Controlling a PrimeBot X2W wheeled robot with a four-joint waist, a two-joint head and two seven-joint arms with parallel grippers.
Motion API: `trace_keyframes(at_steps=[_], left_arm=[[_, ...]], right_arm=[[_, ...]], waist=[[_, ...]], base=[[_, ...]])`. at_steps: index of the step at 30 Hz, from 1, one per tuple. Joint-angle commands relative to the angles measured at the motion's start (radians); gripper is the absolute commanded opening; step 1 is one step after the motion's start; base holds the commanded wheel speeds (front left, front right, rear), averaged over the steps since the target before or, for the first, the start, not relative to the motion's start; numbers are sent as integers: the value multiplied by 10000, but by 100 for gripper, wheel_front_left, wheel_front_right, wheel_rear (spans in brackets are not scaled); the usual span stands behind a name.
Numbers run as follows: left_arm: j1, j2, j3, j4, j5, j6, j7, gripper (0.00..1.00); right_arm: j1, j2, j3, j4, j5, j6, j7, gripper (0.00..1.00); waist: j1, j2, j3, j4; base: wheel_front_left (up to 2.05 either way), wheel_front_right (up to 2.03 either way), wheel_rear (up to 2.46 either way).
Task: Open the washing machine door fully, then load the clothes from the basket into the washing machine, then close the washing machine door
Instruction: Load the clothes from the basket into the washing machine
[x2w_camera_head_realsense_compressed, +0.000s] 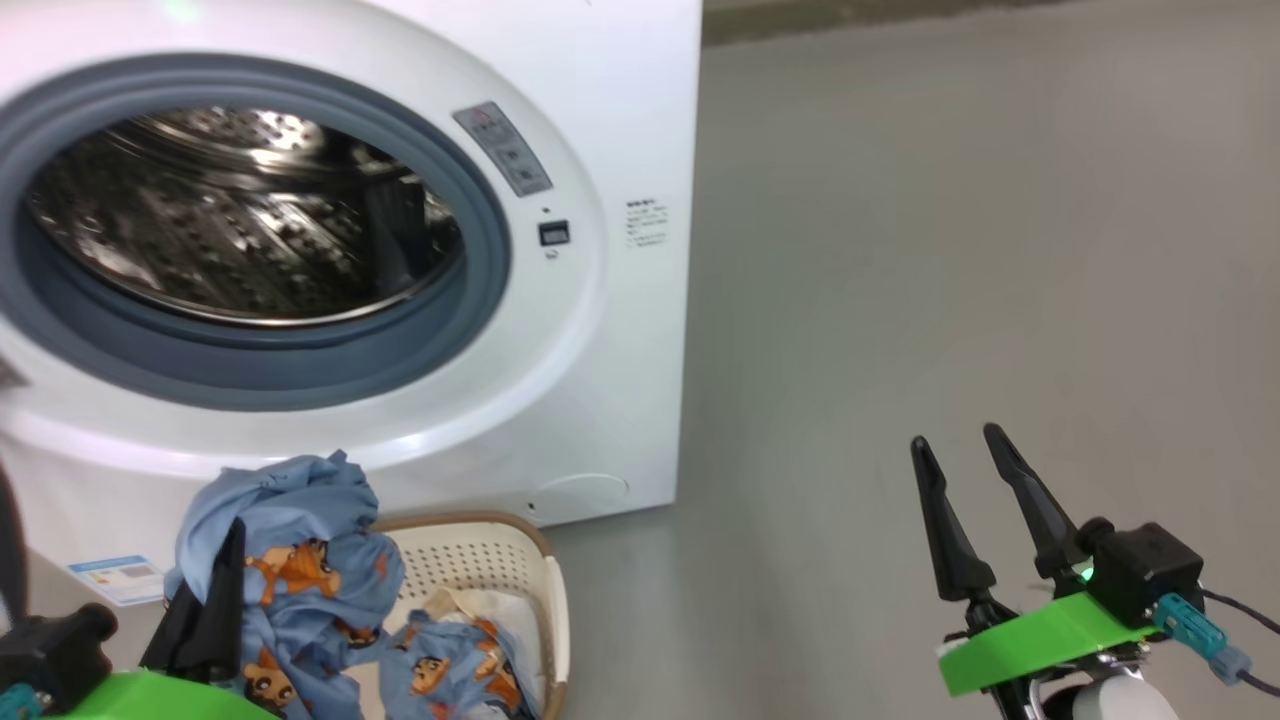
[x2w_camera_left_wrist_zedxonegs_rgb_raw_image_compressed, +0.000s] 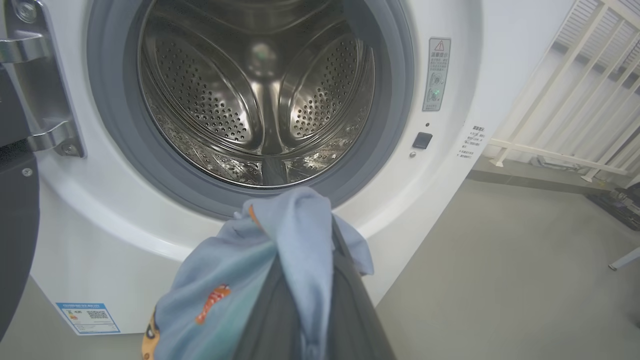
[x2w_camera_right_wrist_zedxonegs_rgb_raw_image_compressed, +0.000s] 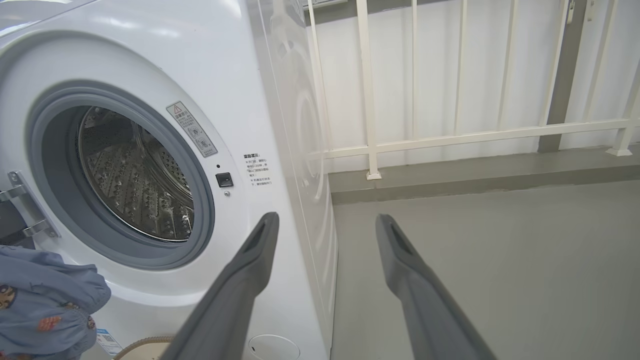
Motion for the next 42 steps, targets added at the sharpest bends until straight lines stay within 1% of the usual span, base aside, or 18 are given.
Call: trace_keyframes(at_steps=[1, 6, 12, 18, 24, 33, 38, 42], left_arm=[[-196, 225, 494, -342, 155, 72, -133, 0], [175, 36, 797, -996, 515, 216, -133, 0], [471, -58, 979, -1330, 639, 295, -133, 0], [550, -122, 1074, -1434, 681, 277, -133, 0], [367, -150, 1141, -1474, 608, 155, -133, 0], [-1269, 44, 891, -1086, 701, -132, 197, 0], [-2648, 263, 724, -215, 721, -438, 403, 0], [-3684, 560, 534, 714, 775, -672, 501, 0]], right_arm=[[24, -43, 176, -211, -185, 16, -118, 100], [164, -43, -4, -234, -318, 16, -118, 100], [84, -43, 72, -184, -347, 16, -118, 100], [63, -43, 103, -191, -395, 16, -118, 100], [69, -43, 130, -218, -424, 16, -118, 100], [-34, -43, 356, -409, -354, 16, -118, 100], [-4, -43, 549, -716, -238, 16, -118, 100], [66, -43, 732, -1076, -95, 16, -118, 100]], waist=[[0, 0, -342, 316], [0, 0, -423, 495], [0, 0, -387, 564], [0, 0, -347, 596], [0, 0, -237, 598], [0, 0, 271, 360], [0, 0, 923, 52], [0, 0, 1616, -299]], base=[[0, 0, 0], [0, 0, 0], [0, 0, 0], [0, 0, 0], [0, 0, 0], [0, 0, 0], [0, 0, 0], [0, 0, 0]])
